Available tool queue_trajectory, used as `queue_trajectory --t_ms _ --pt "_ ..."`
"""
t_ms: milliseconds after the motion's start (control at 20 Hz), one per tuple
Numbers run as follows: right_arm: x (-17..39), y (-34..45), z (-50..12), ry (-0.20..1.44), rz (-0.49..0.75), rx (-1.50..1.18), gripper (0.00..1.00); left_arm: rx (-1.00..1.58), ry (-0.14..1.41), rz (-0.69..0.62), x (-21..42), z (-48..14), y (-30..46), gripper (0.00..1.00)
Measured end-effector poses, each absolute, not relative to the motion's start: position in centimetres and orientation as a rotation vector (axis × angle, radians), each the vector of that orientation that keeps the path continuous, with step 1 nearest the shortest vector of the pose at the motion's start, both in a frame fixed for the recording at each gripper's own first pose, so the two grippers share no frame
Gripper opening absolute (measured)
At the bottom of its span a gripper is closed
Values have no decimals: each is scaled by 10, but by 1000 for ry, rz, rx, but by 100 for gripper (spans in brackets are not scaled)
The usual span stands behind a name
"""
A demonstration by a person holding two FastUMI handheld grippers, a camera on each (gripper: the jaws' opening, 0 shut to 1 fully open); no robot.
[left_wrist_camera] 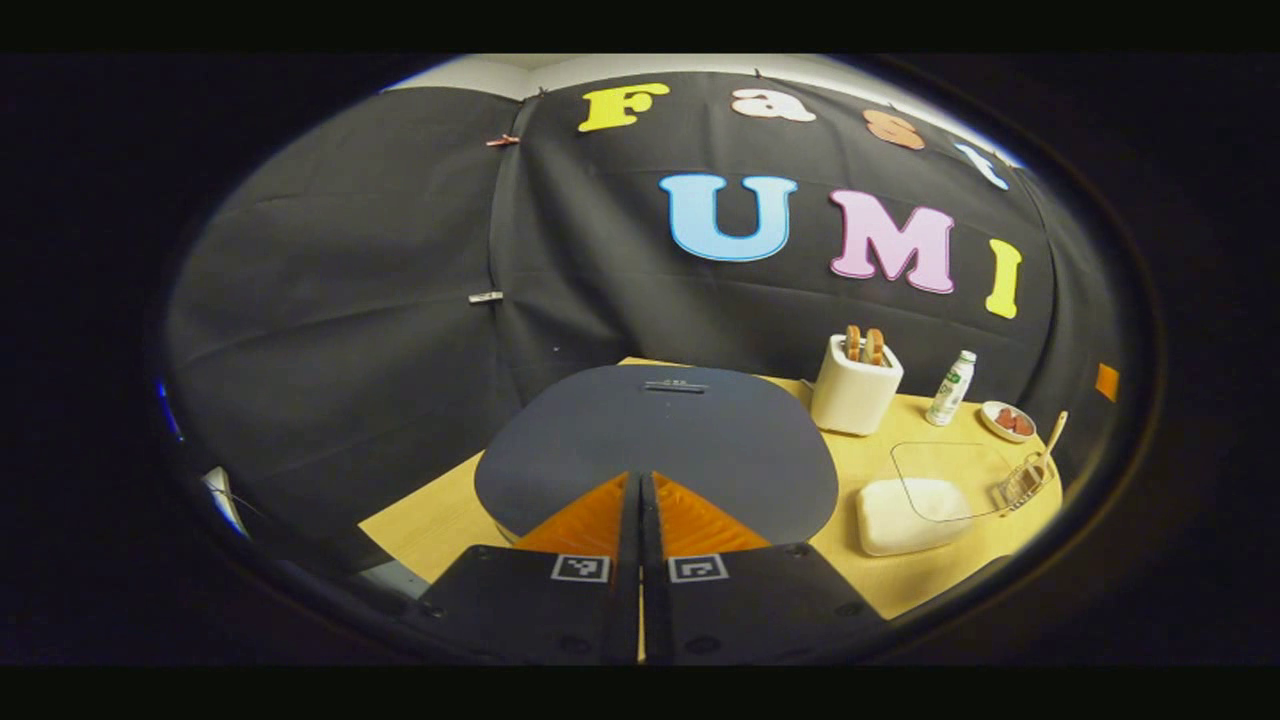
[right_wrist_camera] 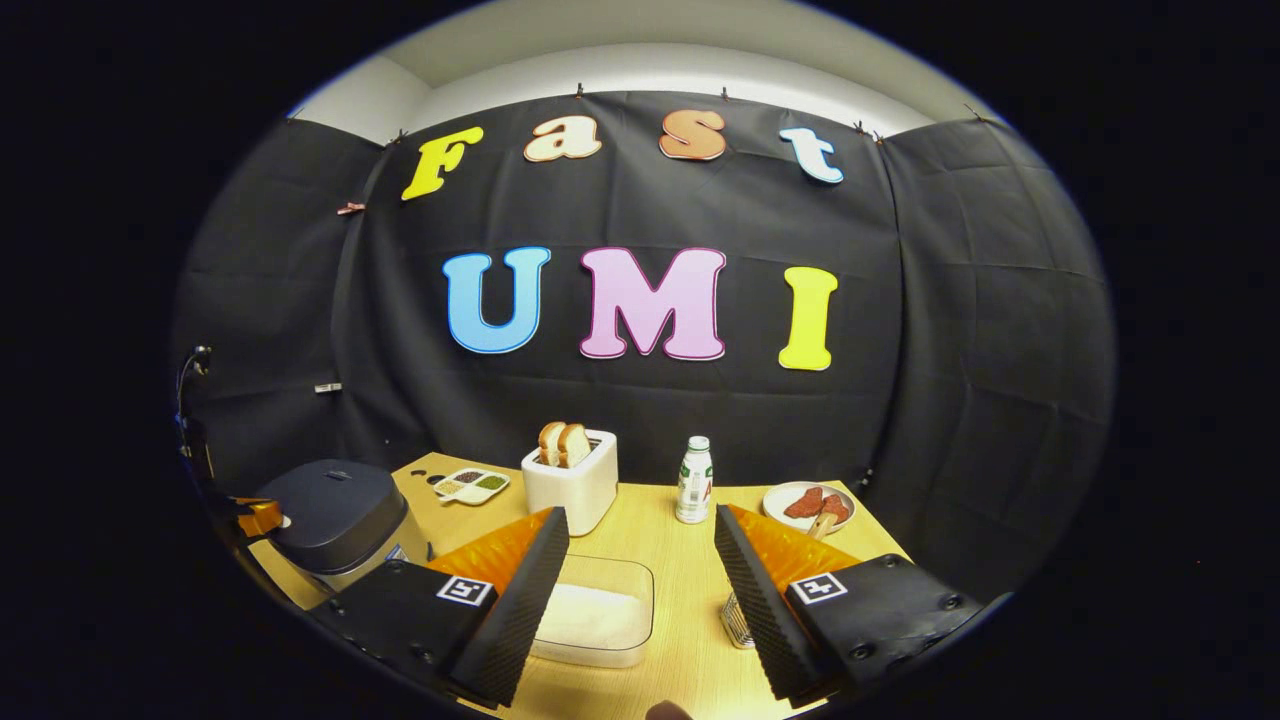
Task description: Close the left gripper, press the button to open the rice cooker; take a wooden spoon from the chopstick holder with the right hand, scoop a spoonful of rice and pour it into the rice cooker, then put the wooden spoon back into the chopstick holder.
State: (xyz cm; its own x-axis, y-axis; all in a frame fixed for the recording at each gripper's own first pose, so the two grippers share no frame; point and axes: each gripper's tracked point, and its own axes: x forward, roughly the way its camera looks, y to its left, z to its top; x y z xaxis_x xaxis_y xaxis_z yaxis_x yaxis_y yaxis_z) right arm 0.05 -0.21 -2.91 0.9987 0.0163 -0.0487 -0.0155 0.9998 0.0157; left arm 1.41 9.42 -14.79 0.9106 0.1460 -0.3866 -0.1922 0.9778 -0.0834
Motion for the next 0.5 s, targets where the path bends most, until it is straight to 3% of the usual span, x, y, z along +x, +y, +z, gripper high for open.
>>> queue_trajectory --t_ms 300,500 --pt "3 -4 -27 37 13 -3 92 -49 336 188 18 -140 96 7" --pt "7 -16 -30 43 -9 1 92 -7 208 196 15 -94 88 18"
